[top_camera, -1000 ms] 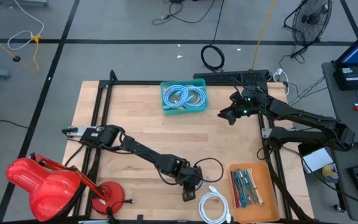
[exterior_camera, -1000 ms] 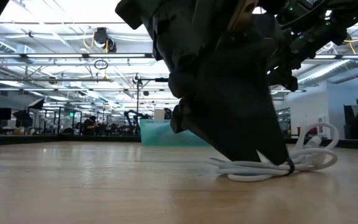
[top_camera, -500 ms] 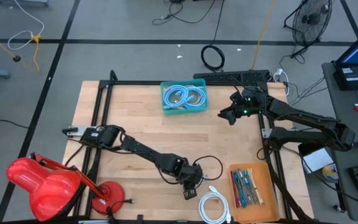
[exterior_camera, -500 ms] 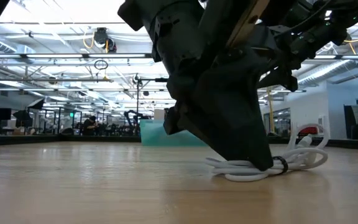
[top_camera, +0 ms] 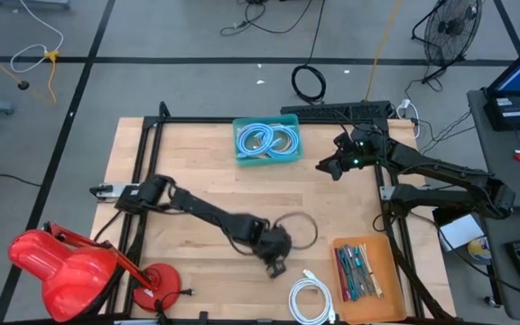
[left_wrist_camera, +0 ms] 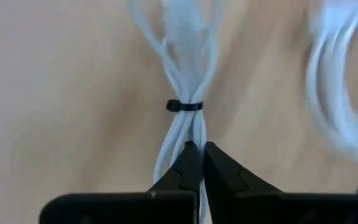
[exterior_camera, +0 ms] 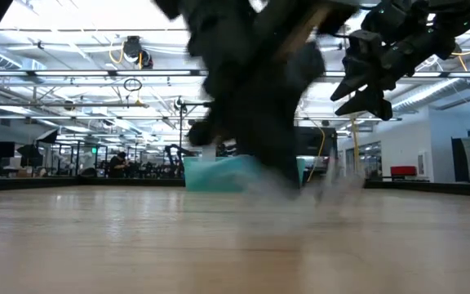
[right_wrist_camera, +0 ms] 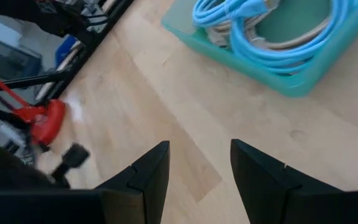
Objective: Pick & Place USB Port
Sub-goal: Put the white charger cable into the orange bin
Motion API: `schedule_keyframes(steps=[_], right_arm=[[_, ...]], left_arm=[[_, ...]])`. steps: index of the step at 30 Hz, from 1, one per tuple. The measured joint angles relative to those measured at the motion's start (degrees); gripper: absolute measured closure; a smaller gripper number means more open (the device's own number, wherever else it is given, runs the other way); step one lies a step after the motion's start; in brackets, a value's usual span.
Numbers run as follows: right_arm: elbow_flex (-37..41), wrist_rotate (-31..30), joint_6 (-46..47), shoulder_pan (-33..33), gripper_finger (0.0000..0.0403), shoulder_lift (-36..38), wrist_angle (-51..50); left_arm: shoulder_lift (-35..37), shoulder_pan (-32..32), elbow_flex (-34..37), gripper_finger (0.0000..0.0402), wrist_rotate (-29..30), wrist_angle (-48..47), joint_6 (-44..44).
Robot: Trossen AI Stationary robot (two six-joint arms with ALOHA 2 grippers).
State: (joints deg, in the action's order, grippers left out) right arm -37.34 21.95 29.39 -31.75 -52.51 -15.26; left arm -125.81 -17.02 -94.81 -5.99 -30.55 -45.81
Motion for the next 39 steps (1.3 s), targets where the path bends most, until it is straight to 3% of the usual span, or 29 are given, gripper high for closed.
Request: schedule_keyframes(steps=[10,14,18,26,32,39], right_arm=[[0.0,8.0,6.3,1.6,0.0243,0.0,6.4],[0.0,8.2,11.4,3.4,0.0243,0.0,13.3],[0.0,6.4,17.3,5.7,0.0243,0.0,23.5],[0.0,-9.8,18.2,16.7,0.0243,-0.5,45.8],[0.0,-17.7,16.3,22.2,0.0243,-1.9,46.3],[0.0,-20.7,16.4,26.1,0.0243,-6.7,49.6]], left_arm=[[19.1,1.9,-0.5,0.0401,21.6,-2.6,-1.0],[24.6,3.0,-0.8,0.0401,29.1,-2.5,-1.0],[27.4,4.1,-0.7,0.0401,32.3,-2.3,-0.3],[29.8,8.6,-0.7,0.0401,31.9,4.2,5.8],[31.0,12.7,-0.7,0.0401,26.3,6.5,10.3],[31.4,16.5,-0.8,0.0401,18.9,10.0,12.7]])
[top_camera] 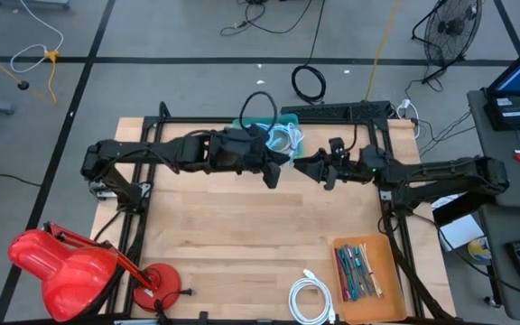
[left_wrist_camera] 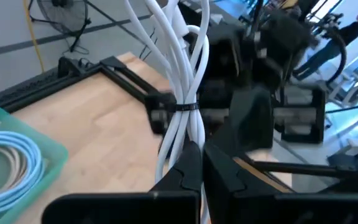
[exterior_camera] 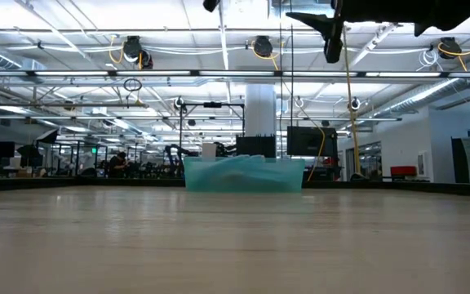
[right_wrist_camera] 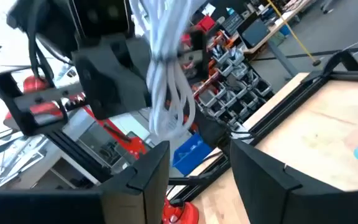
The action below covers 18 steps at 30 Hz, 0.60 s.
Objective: Pick & Place USB Port
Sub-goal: Put the white charger cable into the orange bin
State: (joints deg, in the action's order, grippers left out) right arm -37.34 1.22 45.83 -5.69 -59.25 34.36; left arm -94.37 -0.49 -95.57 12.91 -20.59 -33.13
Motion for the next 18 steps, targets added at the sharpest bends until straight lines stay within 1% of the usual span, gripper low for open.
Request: schedule_keyframes(steps=[5,10,14,18], right_arm=[[0.0,-1.2,-0.6,1.8,0.0243,-2.5,4.9],[0.0,-1.4,-2.4,2.1,0.0243,-2.3,7.6],[0.0,-2.7,-3.2,2.0,0.0243,-2.2,9.5],[0.0,-2.8,-3.1,2.0,0.0243,-2.1,10.3]], left_arm=[[-0.5,0.6,0.0,0.0401,-2.9,0.3,-0.1],[-0.5,-0.3,0.0,0.0401,-2.8,-1.0,-0.2],[-0.5,-0.9,0.0,0.0401,-2.9,-1.0,-0.2],[-1.1,-1.2,0.0,0.0402,-2.5,-0.3,-0.1]])
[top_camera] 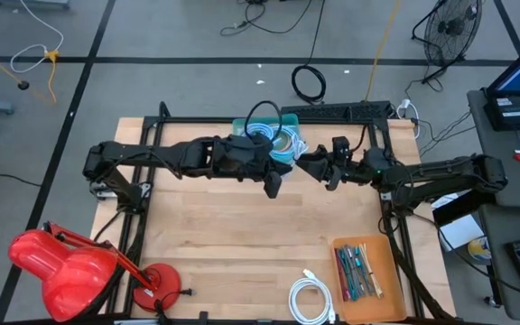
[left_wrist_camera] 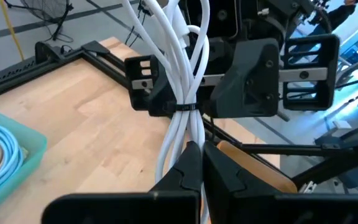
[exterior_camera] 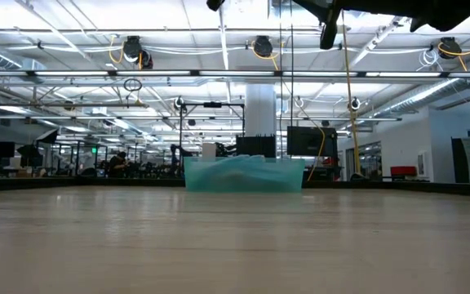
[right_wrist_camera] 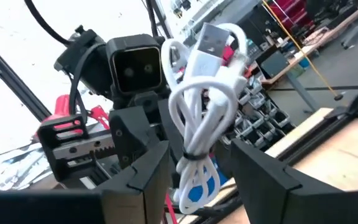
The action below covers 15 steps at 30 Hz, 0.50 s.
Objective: Pick & Place USB Port
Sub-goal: Put the white charger cable into the orange bin
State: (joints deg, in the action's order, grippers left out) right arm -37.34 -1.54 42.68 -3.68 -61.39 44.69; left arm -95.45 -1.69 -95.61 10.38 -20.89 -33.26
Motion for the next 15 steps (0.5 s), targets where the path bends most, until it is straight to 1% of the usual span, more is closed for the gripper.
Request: schedule_keyframes(steps=[5,8,11,15], right_arm=[[0.0,-0.2,0.0,0.0,0.0245,0.0,0.1],[0.0,-0.2,0.1,0.0,0.0256,0.0,-0.2],[0.0,-0.2,0.9,0.0,0.0279,0.0,-0.3],[0.0,0.1,1.6,0.1,0.0328,0.0,-0.2]], left_arm=[[-0.2,0.1,0.0,0.0401,-0.2,0.2,-0.1],[-0.6,0.1,-0.1,0.0402,-0.1,0.4,-0.2],[-0.6,0.1,0.0,0.0401,-0.9,0.9,-0.3],[-0.6,0.1,0.0,0.0401,-0.9,0.9,-0.5]])
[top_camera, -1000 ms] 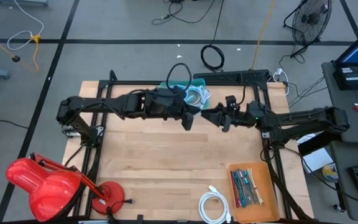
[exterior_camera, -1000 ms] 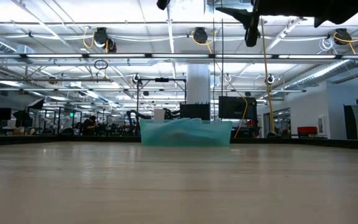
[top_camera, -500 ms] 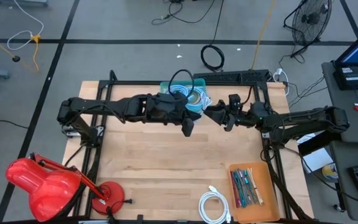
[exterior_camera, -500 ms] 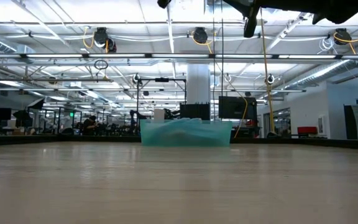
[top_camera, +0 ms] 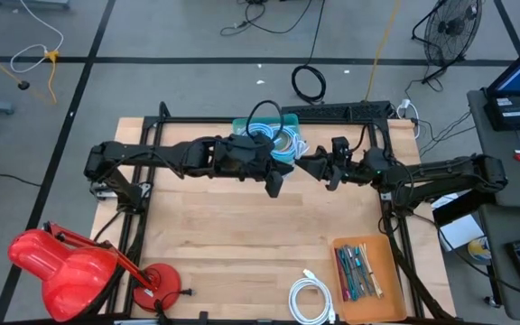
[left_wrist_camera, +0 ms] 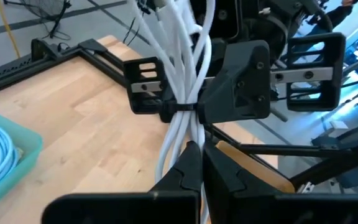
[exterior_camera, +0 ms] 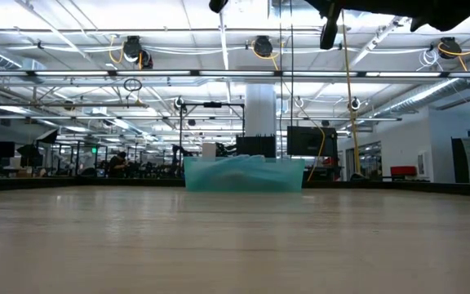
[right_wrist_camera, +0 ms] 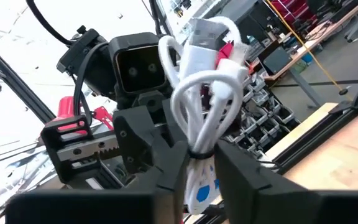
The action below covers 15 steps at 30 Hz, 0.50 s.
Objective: Pick & Place USB Port
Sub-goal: Put the white charger cable into the orange bin
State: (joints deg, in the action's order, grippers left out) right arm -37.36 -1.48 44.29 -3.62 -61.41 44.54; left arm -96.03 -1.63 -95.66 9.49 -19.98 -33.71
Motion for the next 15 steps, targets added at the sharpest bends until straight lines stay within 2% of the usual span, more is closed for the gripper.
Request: schedule_keyframes(steps=[5,9,15], right_arm=[[0.0,0.7,0.9,0.0,0.0388,0.0,0.3],[0.0,1.7,5.2,0.0,0.0392,0.0,-0.6],[0.0,4.5,12.8,0.9,0.0402,1.9,-5.2]], left_arm=[[0.0,0.5,0.0,0.0384,-3.3,-0.1,-1.2],[0.0,0.3,0.0,0.0361,-6.7,-2.3,-1.2],[1.3,0.0,0.0,0.0346,-9.5,-14.3,-0.7]])
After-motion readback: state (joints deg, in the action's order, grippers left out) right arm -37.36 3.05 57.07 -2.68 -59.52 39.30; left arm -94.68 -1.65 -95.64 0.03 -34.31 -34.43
